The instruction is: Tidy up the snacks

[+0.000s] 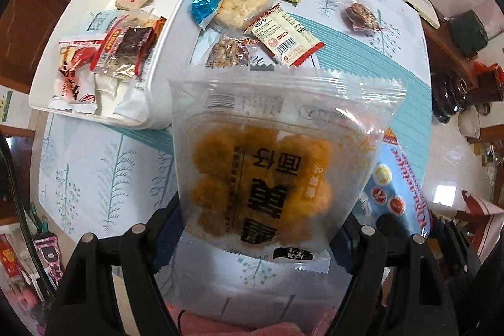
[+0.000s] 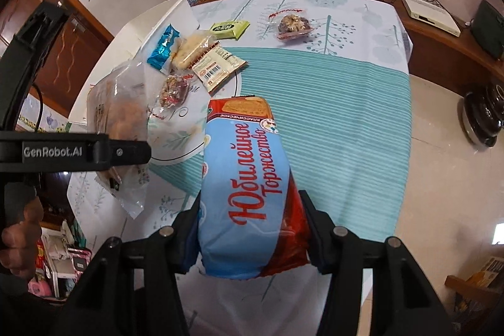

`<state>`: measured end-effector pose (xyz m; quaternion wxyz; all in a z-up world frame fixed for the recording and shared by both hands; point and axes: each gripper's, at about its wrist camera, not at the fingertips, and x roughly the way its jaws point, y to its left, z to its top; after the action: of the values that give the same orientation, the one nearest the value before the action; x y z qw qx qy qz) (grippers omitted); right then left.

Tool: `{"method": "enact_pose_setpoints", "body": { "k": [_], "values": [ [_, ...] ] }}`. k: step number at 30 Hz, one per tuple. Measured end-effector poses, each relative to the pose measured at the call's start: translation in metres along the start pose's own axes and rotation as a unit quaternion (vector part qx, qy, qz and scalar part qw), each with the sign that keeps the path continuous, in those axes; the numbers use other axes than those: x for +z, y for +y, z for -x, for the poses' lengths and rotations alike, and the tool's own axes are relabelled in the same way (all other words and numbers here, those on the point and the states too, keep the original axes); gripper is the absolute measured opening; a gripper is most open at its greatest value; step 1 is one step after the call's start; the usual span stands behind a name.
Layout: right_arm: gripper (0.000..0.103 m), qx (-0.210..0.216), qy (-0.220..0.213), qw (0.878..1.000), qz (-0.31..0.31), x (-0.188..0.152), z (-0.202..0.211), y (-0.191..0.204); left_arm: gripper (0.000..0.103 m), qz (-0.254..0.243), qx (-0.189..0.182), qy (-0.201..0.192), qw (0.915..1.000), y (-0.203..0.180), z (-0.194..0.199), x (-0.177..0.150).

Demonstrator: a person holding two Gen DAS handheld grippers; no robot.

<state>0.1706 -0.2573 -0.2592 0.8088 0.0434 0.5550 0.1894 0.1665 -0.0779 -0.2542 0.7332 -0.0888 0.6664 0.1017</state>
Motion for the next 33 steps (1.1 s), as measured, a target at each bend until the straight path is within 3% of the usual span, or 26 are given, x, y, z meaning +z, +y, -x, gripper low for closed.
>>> {"method": "enact_pose_setpoints", "body": {
  "k": [14,33],
  "values": [
    [0.054,0.016,-0.048,0.999,-0.006,0.0,0.029,0.028,0.078,-0.047,0.0,-0.025,0.9986,0.035,0.048,-0.014],
    [0.054,0.039,-0.114,0.993,-0.008,0.027,0.029,0.139,0.078,-0.102,-0.016,-0.065,0.9925,0.126,0.088,0.019]
  ]
}}
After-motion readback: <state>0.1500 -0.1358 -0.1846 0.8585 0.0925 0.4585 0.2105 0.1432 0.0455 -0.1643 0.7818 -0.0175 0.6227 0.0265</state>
